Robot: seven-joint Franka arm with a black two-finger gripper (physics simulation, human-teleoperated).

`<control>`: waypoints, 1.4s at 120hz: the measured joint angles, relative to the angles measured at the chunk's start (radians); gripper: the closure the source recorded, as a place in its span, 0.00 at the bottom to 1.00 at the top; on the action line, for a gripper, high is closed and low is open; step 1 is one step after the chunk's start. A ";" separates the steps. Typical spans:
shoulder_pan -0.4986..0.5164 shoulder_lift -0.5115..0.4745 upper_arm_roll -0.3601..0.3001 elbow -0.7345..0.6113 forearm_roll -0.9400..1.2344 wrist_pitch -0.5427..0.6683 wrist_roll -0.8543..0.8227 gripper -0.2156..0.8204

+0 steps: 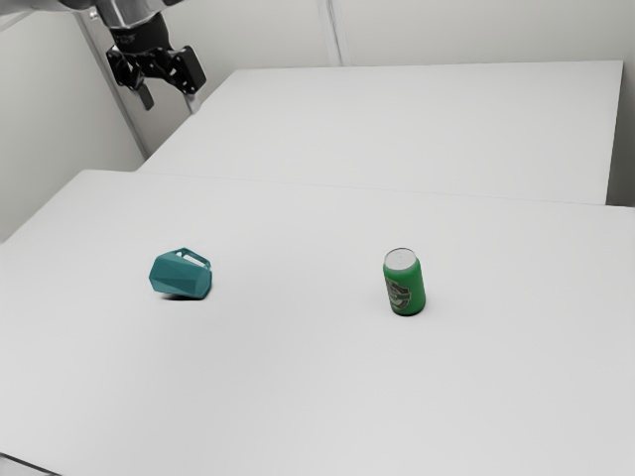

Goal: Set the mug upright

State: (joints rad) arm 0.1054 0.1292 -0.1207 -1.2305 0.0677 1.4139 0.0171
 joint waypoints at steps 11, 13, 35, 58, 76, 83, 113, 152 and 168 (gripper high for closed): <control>-0.001 -0.002 0.002 -0.010 -0.015 0.009 0.003 0.21; -0.002 -0.003 0.004 -0.014 -0.020 0.010 0.003 0.21; 0.006 0.020 0.322 -0.155 -0.325 0.043 0.052 0.21; 0.097 0.170 0.420 -0.223 -0.591 0.100 0.180 0.21; 0.146 0.285 0.454 -0.282 -0.704 0.150 0.296 0.21; 0.157 0.320 0.466 -0.296 -0.721 0.172 0.356 0.21; 0.180 0.375 0.511 -0.387 -0.845 0.231 0.601 0.21; 0.180 0.427 0.522 -0.440 -1.092 0.190 0.810 0.21; 0.181 0.434 0.524 -0.483 -1.107 0.181 0.869 0.21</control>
State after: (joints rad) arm 0.2859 0.5630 0.4029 -1.7135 -1.0395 1.5946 0.8862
